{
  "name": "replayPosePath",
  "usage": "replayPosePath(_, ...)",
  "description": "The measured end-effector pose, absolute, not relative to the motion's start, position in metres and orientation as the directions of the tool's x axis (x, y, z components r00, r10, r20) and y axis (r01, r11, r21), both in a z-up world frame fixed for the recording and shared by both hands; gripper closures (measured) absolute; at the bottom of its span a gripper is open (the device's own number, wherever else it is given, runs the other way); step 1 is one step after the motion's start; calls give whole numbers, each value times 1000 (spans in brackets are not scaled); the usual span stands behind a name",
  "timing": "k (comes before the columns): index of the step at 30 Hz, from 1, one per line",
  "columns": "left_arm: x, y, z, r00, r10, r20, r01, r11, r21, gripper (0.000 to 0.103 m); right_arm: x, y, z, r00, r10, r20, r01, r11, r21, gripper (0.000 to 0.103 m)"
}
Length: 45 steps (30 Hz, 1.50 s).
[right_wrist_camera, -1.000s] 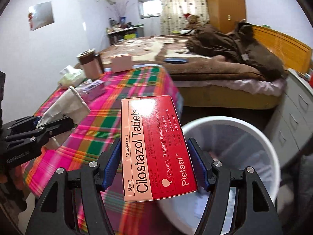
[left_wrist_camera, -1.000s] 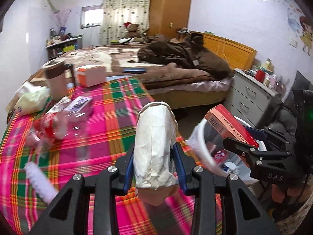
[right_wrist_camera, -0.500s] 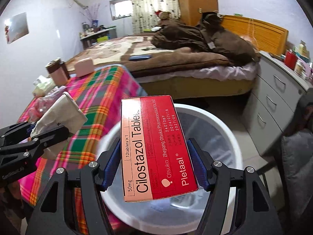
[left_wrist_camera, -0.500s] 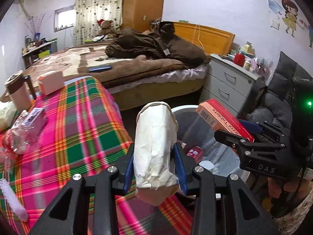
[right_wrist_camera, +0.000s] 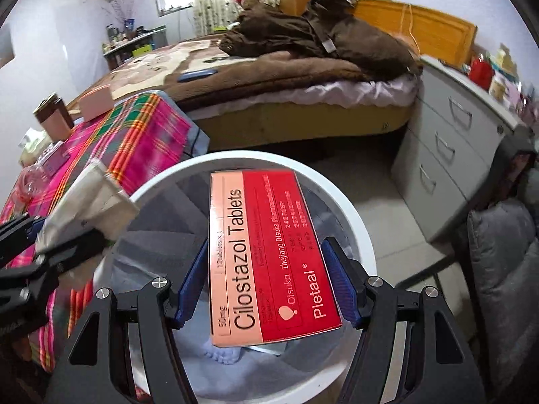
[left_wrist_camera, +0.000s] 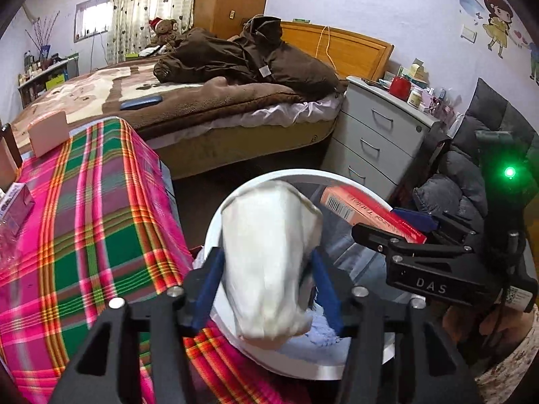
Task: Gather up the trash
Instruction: 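Carry the box and paper cup over the wastebasket and open both grippers, then move both grippers back toward the foam net and Coca-Cola bottle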
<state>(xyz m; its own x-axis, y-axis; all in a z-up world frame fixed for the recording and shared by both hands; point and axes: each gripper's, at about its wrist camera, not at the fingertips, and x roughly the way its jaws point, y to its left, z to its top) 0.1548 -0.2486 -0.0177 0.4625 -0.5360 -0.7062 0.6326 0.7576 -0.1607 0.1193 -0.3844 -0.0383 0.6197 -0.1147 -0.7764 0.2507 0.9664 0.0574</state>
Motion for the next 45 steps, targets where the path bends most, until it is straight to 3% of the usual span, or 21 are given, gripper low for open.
replayPosePath(4,156,-248,-18,465,-531,-708,627,762,-160,42,116,-391,-40,625,-106,-774,272,958,89,35)
replayPosePath(28,158,-144,9,613,-470,-635,483,859,-169,39,126,-339,-11,708,-61,-703,192,975,108,35)
replayPosePath(45,162,-17,7,740,-258,-621,194,966,-171,37,155,-263,-9,727,84,-681,8,991,130,35)
